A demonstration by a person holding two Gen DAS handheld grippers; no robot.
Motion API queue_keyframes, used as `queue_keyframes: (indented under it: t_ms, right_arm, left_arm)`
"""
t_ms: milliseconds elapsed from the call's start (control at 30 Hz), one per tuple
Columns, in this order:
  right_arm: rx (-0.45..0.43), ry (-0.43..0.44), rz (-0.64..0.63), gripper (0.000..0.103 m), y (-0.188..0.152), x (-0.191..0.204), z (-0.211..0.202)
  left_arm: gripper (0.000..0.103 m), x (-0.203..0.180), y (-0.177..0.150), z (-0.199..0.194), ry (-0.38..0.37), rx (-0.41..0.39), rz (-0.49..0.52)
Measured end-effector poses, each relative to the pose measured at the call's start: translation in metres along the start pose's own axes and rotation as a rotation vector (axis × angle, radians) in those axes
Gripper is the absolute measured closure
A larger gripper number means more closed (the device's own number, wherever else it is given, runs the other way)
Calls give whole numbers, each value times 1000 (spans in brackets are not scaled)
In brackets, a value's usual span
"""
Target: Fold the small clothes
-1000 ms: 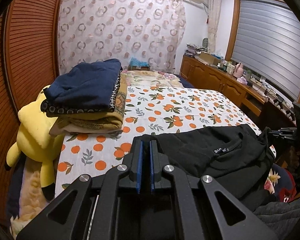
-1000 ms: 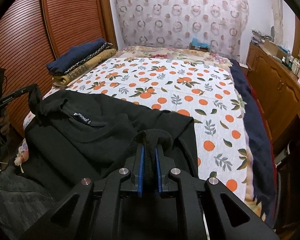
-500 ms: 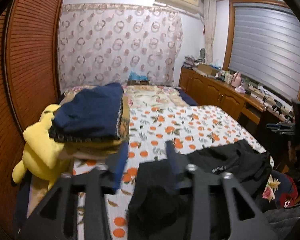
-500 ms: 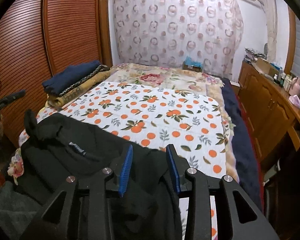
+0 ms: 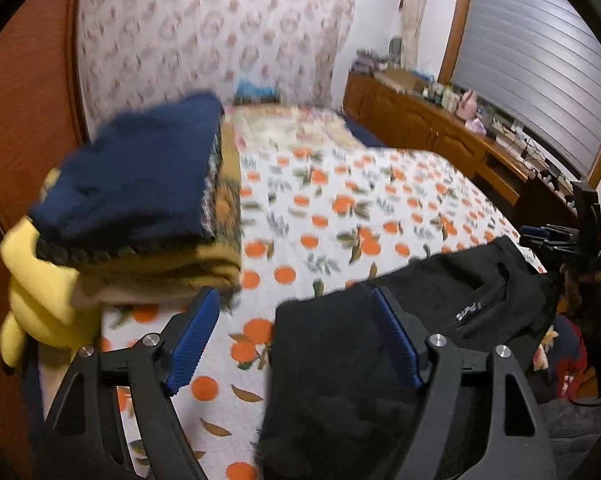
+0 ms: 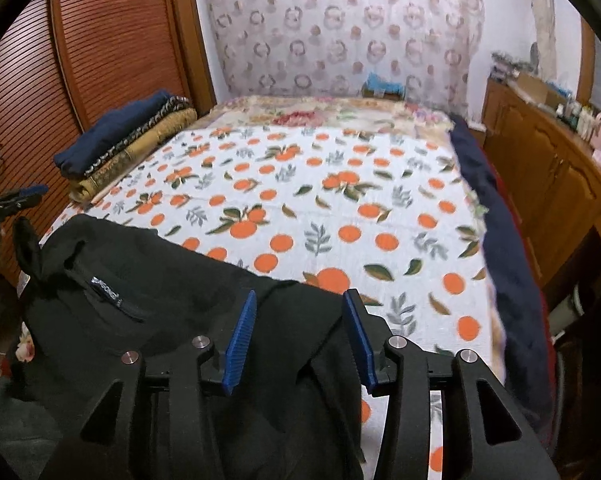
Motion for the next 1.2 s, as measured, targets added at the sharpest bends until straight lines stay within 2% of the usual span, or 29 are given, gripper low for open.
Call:
queue_keyframes:
  t_ms: [133, 200, 267, 367, 600, 667, 733, 900, 1200]
  right_arm:
    - [32, -13, 1, 57, 5, 0, 12]
    - [47, -18, 3, 57, 5, 0, 17]
    - [67, -27, 0, 57, 6, -2, 23]
    - [83, -38, 1, 57, 5, -4, 30]
    - [104, -28, -18, 57, 7, -2, 37]
    - [109, -20, -40, 57, 7, 1, 39]
    - [115, -47, -75, 57, 6, 5, 42]
    - [110, -92, -45, 57, 11, -5, 40]
    - [115, -65, -17, 54, 11, -13, 43]
  left_arm:
    - [25, 4, -2, 18, -17, 58, -3]
    - [31, 5, -4, 26, -31, 89, -7]
    - [43, 5, -7, 35, -53, 120, 0]
    - [52, 6, -10, 44, -56, 153, 4]
    - [55, 6, -15, 62, -45, 213, 12]
    - [71, 4, -14, 63, -86, 227, 10]
    - [75, 1, -13, 63, -89, 233, 22]
    - [76, -4, -11, 64, -68, 233, 42]
    - [76, 2, -12, 65, -92, 224, 25]
Point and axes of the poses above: each gripper's, at about its wrist camera, not at the fingertips, and z roughly the way its jaws point, x to its left, y to its top, the point moved 3 cm from there along z, roughly the way its jaws point, and after that the axes turned 14 degrees about x, right-handed, at the moved point
